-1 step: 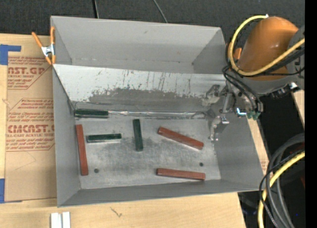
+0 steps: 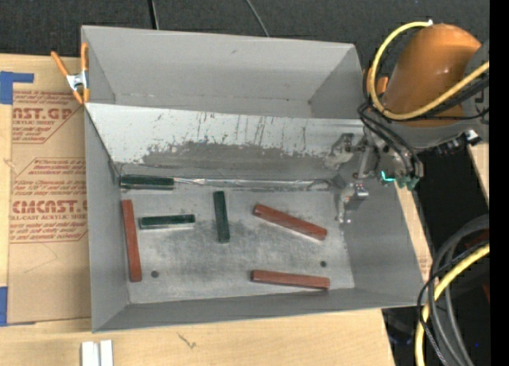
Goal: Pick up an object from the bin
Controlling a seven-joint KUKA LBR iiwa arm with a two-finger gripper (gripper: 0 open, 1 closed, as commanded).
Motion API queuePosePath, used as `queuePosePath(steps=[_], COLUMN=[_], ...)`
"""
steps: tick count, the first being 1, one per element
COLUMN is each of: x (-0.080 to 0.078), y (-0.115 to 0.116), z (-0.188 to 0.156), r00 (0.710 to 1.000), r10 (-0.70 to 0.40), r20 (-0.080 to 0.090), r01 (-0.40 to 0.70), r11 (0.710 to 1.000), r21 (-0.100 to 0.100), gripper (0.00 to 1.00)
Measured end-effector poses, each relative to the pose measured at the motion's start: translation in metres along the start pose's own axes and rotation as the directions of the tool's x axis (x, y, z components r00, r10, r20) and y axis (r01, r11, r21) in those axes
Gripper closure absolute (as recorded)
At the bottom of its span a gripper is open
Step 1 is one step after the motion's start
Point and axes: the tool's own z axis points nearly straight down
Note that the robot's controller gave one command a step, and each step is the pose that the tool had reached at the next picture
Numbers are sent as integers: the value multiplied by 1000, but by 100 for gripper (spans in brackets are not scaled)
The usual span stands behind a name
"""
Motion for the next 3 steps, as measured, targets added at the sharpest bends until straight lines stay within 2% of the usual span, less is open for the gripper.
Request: queuePosePath(steps=[1,2,3], x=[-4,-6,-6], y=[0,11,11], z=[45,136,136], r00=[1000,997,997], r10=[16,75,75], r20=[8,15,15], r01=[-16,-75,-75], r11=[1000,997,997], r21=[1,-1,-1], gripper=[0,100,100])
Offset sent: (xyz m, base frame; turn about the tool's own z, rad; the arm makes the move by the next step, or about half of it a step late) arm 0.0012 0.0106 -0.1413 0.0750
